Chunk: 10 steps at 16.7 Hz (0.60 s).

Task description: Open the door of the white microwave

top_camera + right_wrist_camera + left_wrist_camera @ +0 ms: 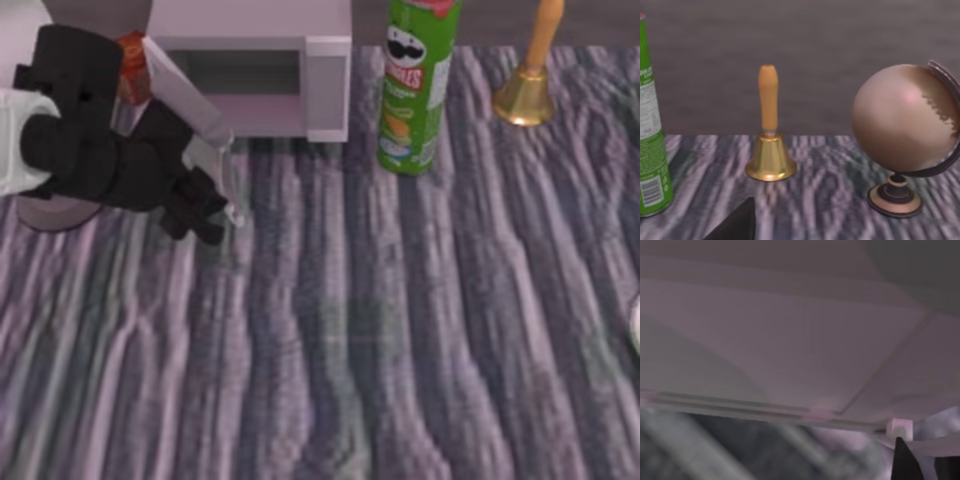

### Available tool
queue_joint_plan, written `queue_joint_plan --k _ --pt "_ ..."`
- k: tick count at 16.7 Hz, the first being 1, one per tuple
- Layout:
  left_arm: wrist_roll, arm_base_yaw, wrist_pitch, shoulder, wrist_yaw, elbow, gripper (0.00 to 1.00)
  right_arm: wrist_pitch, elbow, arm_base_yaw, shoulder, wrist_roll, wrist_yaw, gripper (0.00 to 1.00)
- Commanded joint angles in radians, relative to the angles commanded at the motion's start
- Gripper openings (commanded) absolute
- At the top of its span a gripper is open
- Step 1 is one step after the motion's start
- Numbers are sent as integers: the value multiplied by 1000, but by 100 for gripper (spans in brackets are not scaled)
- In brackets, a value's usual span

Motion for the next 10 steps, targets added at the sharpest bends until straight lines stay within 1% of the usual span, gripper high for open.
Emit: queue_joint_plan --k 10 --pt "97 44 -46 2 50 12 0 0 0 0 0 0 0 100"
